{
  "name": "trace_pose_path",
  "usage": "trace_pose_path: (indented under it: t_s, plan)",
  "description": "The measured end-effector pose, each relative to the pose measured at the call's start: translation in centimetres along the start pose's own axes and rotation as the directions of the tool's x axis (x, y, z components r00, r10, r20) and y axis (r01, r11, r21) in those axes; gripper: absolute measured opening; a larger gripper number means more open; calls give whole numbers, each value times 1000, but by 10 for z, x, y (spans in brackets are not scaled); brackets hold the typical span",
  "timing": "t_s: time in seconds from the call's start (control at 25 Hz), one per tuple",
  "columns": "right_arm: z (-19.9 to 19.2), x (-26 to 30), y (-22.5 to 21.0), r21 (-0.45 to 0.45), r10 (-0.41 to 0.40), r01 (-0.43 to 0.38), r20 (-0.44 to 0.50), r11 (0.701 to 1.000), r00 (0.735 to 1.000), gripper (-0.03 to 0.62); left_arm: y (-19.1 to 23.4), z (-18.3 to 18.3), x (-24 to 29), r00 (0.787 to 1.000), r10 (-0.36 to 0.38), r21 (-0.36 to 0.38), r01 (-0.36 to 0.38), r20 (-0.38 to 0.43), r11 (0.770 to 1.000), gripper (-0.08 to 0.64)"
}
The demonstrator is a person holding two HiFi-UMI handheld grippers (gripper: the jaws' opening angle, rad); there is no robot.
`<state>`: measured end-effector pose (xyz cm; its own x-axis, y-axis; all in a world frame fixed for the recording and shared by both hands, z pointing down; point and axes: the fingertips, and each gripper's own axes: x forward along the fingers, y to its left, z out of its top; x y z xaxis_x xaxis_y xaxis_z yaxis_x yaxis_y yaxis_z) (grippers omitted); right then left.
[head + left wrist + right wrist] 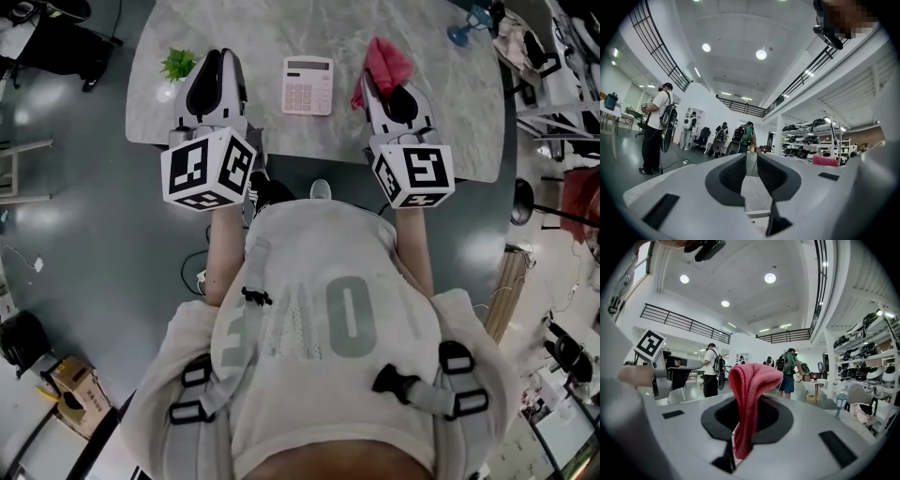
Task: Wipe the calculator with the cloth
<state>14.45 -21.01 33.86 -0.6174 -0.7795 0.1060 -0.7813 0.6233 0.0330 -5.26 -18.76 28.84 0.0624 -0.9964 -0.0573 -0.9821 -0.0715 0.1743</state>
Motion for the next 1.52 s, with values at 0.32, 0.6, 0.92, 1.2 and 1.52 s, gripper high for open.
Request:
trace_pose_path:
  t_s: [0.32,0.6,0.92,1.2,1.52]
  plan:
    - [-2,6,3,6,26,-26,-8,1000,1000,55,-4,-41,16,985,-93,-88,81,-145,993,238]
    - [-10,4,-10,20,-2,2,-31,1000,1000,55,8,-132,26,930,-40,-54,22,-365,998,245]
    - [-28,2,-16,36,-20,23,-85,999,996,57,11,-216,21,835,-50,-54,25,-547,998,244]
    - [-41,7,-17,49,-27,34,-132,998,991,57,11,-261,20,763,-74,-82,27,-642,996,244]
    - [-60,7,-19,47,-25,34,-186,998,982,57,8,-300,16,700,-84,-68,51,-710,996,227]
